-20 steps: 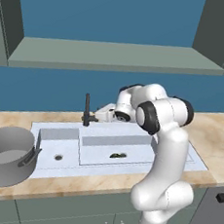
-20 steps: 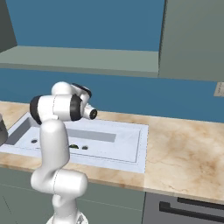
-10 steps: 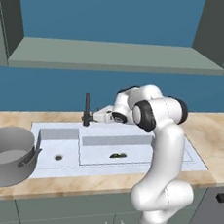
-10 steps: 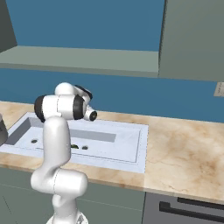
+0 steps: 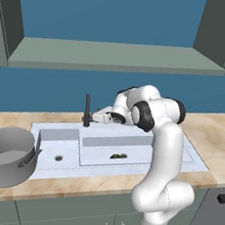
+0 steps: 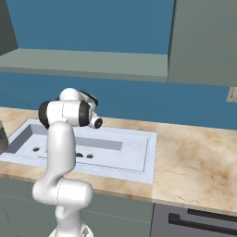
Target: Dump the squash from the pot into the sink. Then turn on the water and wash the squash. Then turn off the water and put the squash back in the pot.
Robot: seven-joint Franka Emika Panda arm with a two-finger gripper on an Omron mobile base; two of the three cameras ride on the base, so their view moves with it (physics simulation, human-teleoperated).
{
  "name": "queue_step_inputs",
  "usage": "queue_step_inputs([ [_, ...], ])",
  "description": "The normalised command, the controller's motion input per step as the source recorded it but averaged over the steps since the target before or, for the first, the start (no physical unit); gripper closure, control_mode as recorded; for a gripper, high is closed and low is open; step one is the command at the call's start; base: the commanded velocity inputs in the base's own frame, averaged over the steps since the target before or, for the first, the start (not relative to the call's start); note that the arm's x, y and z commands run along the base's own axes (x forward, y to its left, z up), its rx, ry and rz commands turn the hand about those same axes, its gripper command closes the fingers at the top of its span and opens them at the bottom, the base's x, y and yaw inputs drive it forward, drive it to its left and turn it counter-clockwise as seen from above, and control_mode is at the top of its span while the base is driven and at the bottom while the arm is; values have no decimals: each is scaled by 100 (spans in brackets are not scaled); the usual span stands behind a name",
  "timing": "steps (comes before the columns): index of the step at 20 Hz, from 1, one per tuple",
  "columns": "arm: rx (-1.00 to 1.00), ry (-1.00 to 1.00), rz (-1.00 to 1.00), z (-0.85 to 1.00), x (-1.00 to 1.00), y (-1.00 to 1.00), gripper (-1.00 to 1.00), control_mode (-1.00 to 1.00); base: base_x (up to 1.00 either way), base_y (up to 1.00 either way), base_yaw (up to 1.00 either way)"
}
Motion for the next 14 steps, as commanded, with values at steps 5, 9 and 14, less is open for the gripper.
queue_step_inputs([
  [5,0,0,-3,-6,27,10,-100,-100,0,0,0],
  [9,0,0,-4,-8,26,14,-100,-100,0,0,0],
  [14,0,0,-6,-13,15,20,100,-100,0,0,0],
])
